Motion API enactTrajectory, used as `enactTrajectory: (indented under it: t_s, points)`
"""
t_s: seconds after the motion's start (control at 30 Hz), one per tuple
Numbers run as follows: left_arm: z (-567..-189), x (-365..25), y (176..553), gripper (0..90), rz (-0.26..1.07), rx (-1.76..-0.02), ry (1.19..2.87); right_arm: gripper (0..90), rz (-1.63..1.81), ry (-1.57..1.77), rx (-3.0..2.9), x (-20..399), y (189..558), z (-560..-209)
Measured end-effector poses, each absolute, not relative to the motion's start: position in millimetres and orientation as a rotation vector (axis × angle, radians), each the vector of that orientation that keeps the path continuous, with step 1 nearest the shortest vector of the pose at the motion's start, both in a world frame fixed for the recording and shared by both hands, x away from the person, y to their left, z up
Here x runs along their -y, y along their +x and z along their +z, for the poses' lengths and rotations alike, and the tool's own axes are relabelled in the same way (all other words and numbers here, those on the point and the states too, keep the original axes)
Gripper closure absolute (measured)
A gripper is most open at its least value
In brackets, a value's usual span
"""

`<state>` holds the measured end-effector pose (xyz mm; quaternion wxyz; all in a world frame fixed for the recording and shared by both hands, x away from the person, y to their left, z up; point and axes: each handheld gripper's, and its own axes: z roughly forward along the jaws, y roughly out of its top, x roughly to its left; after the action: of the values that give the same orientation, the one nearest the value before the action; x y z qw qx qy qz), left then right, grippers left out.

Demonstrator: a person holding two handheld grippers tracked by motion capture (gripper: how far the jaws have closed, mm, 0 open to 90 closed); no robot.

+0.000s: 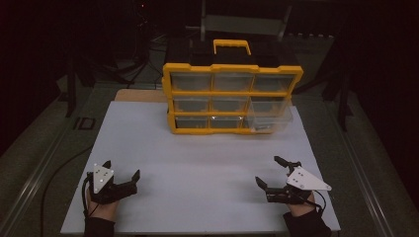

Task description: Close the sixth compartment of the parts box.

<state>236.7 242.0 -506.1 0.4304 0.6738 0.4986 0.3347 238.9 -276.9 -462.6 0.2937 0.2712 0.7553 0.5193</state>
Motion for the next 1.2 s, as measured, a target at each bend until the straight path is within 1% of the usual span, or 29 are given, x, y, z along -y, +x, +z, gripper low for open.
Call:
enactTrajectory:
  t_s: [0.23, 0.4, 0.47, 0.8, 0.93, 1.2]
  points:
    - [-507, -240, 237, 0.1, 0.831, -1.234, 1.690, 10.2, 1.405, 0.669, -2.083, 270, 234, -445]
    - [-505, -237, 235, 0.1, 0.784, -1.225, 1.667, 10.1, 1.476, 0.666, -2.095, 269, 236, -424]
    - [-503, -237, 236, 0.1, 0.811, -1.212, 1.662, 10.1, 1.470, 0.656, -2.087, 271, 237, -414]
    - [-501, -241, 235, 0.1, 0.835, -1.218, 1.634, 10.1, 1.481, 0.616, -2.025, 281, 241, -372]
    - [-501, -241, 234, 0.1, 0.837, -1.213, 1.629, 10.0, 1.487, 0.654, -1.994, 285, 250, -367]
    - [-502, -241, 235, 0.1, 0.830, -1.213, 1.627, 10.1, 1.470, 0.715, -1.975, 287, 268, -375]
